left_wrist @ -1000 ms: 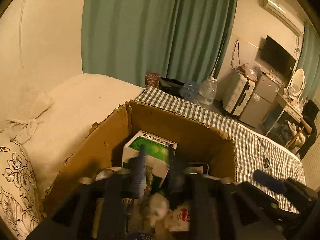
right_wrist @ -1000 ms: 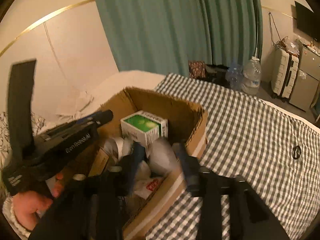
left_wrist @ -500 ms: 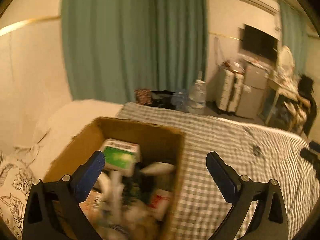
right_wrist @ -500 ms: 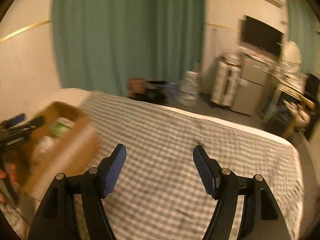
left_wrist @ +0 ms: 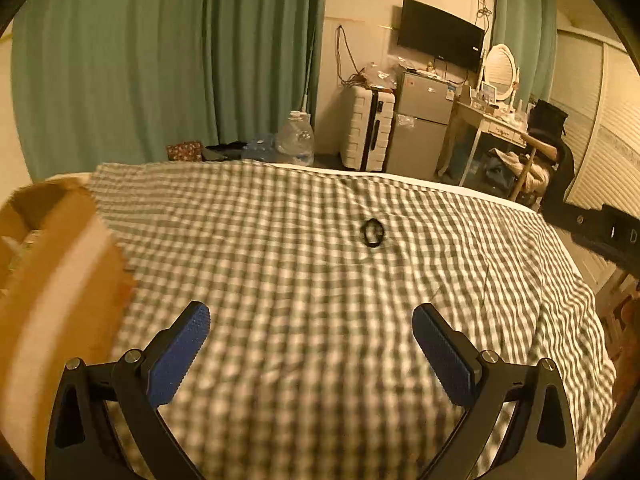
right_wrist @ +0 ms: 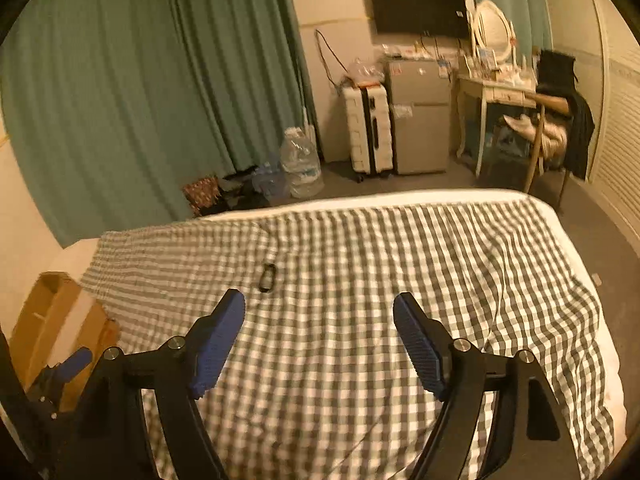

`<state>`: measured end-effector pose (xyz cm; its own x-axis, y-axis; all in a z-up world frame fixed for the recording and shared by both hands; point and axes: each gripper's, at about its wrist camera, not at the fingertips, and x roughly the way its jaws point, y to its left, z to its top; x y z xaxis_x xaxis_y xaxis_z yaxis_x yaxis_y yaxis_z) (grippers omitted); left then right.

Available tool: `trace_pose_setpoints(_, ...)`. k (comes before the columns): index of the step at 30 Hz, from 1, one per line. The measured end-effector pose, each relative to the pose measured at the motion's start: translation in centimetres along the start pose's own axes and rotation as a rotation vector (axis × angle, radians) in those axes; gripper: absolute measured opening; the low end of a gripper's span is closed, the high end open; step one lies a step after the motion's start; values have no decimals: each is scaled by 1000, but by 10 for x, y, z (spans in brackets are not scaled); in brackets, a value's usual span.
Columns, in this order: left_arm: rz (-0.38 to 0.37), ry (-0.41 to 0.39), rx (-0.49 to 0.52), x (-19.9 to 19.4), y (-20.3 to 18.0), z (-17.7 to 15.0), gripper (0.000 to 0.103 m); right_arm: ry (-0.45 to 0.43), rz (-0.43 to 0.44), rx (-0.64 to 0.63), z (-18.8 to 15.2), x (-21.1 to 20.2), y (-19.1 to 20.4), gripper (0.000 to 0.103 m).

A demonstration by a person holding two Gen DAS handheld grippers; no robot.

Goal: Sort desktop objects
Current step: 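Move the left tool over the black hair tie, then grasp the black hair tie with the left tool, then carry the hair tie into the cardboard box and release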

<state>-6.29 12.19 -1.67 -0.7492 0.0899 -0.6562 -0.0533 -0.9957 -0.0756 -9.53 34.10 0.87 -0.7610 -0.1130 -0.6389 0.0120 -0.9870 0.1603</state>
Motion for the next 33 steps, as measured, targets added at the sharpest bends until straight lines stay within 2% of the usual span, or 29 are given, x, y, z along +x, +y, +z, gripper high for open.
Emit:
trace_pose_setpoints(4,3,17,14,45,-30,6,103,11,-32,14,5,29,-31,76)
trace_pose_setpoints(7,1,39,-3,83,-44,13,103,9,-31,103,0,48,-55,77)
trace_pose_setpoints(10,4,71,-23,120,-51,22,103,35,-86,124,-7,76,-65,78)
trace_pose_setpoints(14,-12,105,-69,162,-52,32,103,82,-45,214,-17,103,-74,78)
trace_pose_setpoints(16,-37,108,-92,177,-52,36,103,131,-67,251,-20,113,-73,78)
trace_pose_setpoints(18,-68,95,-118,190,-50,40,103,144,-37,265,-22,115,-71,78)
trace_pose_setpoints(19,-82,104,-119,196,-51,40,100,143,-20,265,-23,114,-70,78)
trace_pose_setpoints(21,-45,126,-89,206,-54,42,81,140,-34,243,-24,113,-69,78)
trace_pose_setpoints(22,-54,114,-77,205,-56,43,54,147,-53,228,-23,113,-69,78)
trace_pose_setpoints(23,-101,121,-71,204,-57,44,25,153,-69,220,-24,113,-69,78)
trace_pose_setpoints(24,-120,134,-66,204,-58,44,18,154,-75,225,-24,113,-71,78)
trace_pose_setpoints(26,-124,149,-49,200,-56,44,11,165,-89,244,-28,110,-72,78)
trace_pose_setpoints(30,-163,144,-85,172,-38,39,10,172,-85,240,-31,97,-65,78)
trace_pose_setpoints(33,-164,122,-59,131,-20,35,10,172,-94,202,-34,86,-57,78)
